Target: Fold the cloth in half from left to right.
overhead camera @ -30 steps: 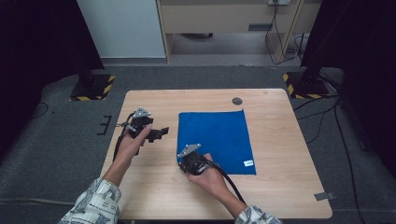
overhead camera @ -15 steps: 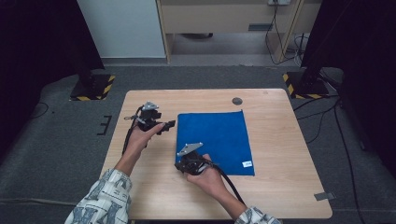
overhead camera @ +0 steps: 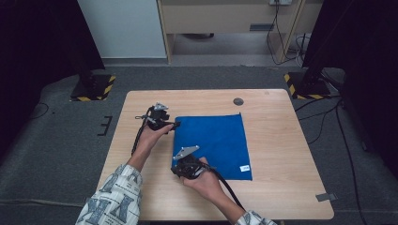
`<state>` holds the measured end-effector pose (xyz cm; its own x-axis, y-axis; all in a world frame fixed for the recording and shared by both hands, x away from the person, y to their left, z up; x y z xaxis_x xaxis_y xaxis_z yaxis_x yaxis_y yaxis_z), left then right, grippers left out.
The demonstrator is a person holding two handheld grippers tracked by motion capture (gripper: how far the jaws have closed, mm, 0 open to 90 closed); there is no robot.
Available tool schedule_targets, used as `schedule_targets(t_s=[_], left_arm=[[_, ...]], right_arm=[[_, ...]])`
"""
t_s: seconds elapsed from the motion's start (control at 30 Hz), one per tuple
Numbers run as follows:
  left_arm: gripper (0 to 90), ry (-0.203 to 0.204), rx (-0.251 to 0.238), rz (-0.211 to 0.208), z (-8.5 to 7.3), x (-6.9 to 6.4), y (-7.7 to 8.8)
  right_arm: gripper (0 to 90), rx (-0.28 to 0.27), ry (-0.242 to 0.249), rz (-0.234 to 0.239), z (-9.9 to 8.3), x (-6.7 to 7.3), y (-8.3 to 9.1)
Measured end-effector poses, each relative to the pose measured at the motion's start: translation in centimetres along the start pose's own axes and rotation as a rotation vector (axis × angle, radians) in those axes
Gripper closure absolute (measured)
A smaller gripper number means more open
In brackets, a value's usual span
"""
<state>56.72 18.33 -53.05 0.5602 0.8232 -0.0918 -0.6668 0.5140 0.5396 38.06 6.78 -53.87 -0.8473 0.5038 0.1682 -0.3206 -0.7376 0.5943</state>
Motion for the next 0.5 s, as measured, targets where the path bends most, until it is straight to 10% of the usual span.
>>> schedule_targets(t_s=[0.5], left_arm=[[41.3,-0.025,0.032,0.059,-1.8,2.5,-2.0]], right_arm=[[89.0,0.025,0.021,0.0,-0.1,1.1,-1.0]])
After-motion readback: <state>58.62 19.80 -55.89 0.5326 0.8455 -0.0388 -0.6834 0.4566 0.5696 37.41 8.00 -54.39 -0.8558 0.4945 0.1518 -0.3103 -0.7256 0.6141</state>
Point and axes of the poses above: each handheld gripper's, and its own axes: y roughly backward along the jaws, z roughly out of its top, x roughly to its left, the point moved 5 cm from there along -y, roughly forward along the jaws, and after that the axes turned 7 degrees about -x, right-handed, at the moved point
